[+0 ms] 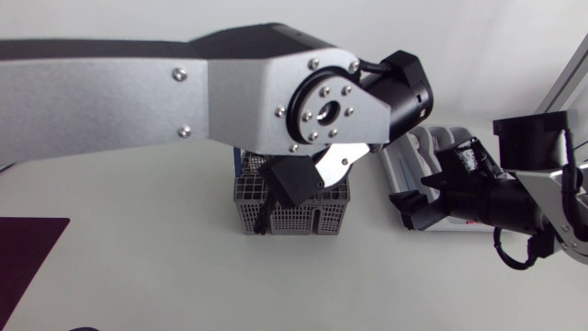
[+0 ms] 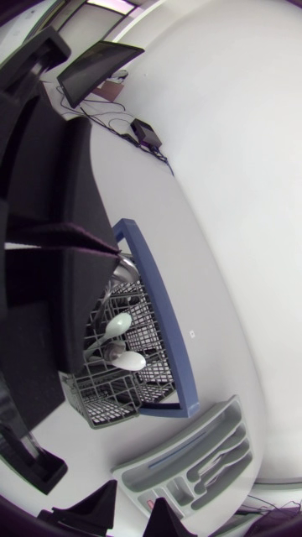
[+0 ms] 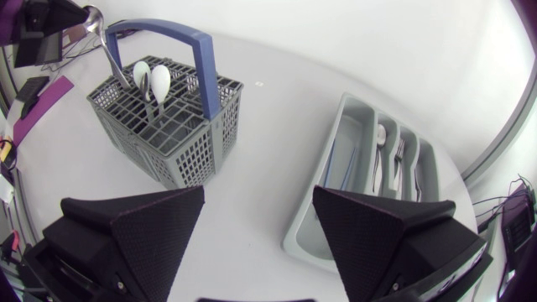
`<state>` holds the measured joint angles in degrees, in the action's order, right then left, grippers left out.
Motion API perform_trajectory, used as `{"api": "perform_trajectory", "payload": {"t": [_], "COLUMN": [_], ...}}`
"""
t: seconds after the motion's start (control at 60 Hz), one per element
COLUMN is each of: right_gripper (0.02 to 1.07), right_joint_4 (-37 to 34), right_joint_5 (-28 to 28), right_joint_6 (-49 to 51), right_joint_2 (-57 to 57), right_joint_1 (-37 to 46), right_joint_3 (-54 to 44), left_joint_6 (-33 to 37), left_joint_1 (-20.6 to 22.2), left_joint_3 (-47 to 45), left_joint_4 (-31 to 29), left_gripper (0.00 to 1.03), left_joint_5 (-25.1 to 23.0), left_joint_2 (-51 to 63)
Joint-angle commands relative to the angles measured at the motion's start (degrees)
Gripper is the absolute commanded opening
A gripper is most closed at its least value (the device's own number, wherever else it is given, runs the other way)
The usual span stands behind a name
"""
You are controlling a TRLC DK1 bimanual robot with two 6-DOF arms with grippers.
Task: Unload the cutlery basket into the drawer organizer.
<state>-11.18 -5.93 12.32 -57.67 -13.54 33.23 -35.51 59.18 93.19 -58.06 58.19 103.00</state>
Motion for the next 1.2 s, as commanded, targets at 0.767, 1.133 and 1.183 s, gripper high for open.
{"api": "perform_trajectory", "payload": {"t": [0.767, 1.133, 1.183], "right_gripper": [0.98, 0.94, 0.94], "right_joint_4": [-3.0, 4.6, 5.6], "right_joint_5": [-10.6, -4.6, -3.4], "right_joint_6": [8.9, 10.4, 10.3], "right_joint_2": [30.2, 21.6, 20.2], "right_joint_1": [-14.1, -16.8, -17.7], "right_joint_3": [-9.6, -9.0, -8.7], "left_joint_6": [9.1, 9.5, 9.4], "left_joint_1": [-4.9, -4.5, -4.4], "left_joint_3": [-0.4, 3.2, 3.8], "left_joint_4": [7.4, 7.6, 7.7], "left_gripper": [0.12, 0.12, 0.12], "left_joint_5": [-41.2, -46.3, -46.4], "left_joint_2": [-6.9, -3.7, -3.4]}}
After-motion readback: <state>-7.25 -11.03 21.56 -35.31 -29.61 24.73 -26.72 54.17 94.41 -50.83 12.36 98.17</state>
